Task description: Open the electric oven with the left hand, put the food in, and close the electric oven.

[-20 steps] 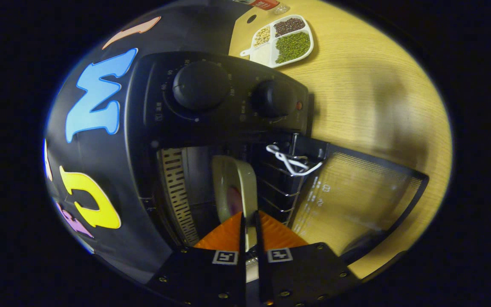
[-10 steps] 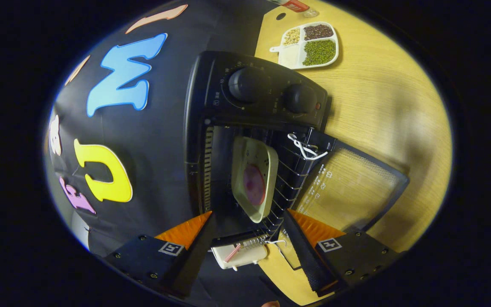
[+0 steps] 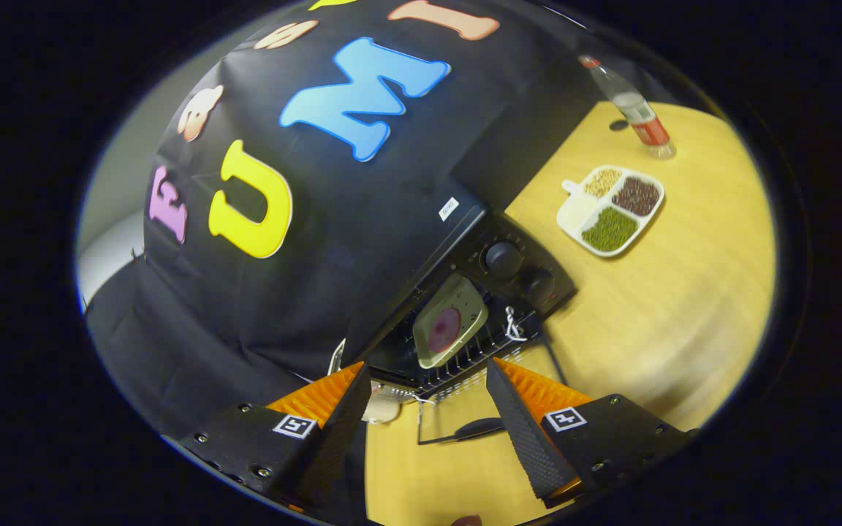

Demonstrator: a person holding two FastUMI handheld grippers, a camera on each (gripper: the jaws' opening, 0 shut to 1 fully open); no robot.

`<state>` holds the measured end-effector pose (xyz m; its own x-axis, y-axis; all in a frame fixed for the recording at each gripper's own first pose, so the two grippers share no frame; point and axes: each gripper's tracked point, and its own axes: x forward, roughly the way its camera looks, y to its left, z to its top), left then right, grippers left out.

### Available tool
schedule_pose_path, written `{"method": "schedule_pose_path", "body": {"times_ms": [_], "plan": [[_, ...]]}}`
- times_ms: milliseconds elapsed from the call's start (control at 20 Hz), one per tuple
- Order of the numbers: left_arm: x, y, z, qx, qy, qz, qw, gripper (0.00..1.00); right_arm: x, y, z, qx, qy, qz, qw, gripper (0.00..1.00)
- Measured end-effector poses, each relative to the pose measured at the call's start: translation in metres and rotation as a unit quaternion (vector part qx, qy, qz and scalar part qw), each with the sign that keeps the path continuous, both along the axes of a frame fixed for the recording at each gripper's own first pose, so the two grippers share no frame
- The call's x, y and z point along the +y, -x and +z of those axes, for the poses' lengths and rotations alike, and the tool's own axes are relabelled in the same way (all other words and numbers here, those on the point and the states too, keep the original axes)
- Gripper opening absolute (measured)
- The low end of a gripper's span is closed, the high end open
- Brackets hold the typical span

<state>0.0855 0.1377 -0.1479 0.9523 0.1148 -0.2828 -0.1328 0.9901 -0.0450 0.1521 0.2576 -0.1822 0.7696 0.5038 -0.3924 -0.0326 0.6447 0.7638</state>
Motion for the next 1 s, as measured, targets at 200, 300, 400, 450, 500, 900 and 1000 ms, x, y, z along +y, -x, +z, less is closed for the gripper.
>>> {"method": "schedule_pose_path", "body": {"times_ms": [200, 300, 400, 450, 500, 900, 1000], "plan": [[-0.02, -0.005, -0.025, 0.02, 0.003, -0.023, 1.0, 1.0, -0.051, 0.023, 0.007, -0.052, 0.081, -0.004, 0.995, 0.98], [-0.031, -0.008, -0.042, 0.035, 0.002, -0.037, 0.999, 1.0, -0.074, 0.033, 0.011, -0.073, 0.118, -0.008, 0.99, 0.98], [-0.04, -0.011, -0.061, 0.054, 0.005, -0.047, 0.997, 1.0, -0.097, 0.04, 0.012, -0.093, 0.158, -0.012, 0.983, 0.98], [-0.045, -0.013, -0.07, 0.063, 0.009, -0.053, 0.997, 1.0, -0.106, 0.043, 0.014, -0.103, 0.177, -0.012, 0.979, 0.98], [-0.052, -0.015, -0.078, 0.071, 0.013, -0.059, 0.996, 0.98, -0.116, 0.046, 0.016, -0.115, 0.197, -0.015, 0.974, 0.98], [-0.09, -0.03, -0.16, 0.164, 0.03, -0.105, 0.98, 1.0, -0.169, 0.065, 0.024, -0.162, 0.348, -0.029, 0.923, 0.98], [-0.096, -0.037, -0.18, 0.186, 0.034, -0.111, 0.976, 0.92, -0.18, 0.067, 0.025, -0.153, 0.348, -0.049, 0.924, 0.98]]}}
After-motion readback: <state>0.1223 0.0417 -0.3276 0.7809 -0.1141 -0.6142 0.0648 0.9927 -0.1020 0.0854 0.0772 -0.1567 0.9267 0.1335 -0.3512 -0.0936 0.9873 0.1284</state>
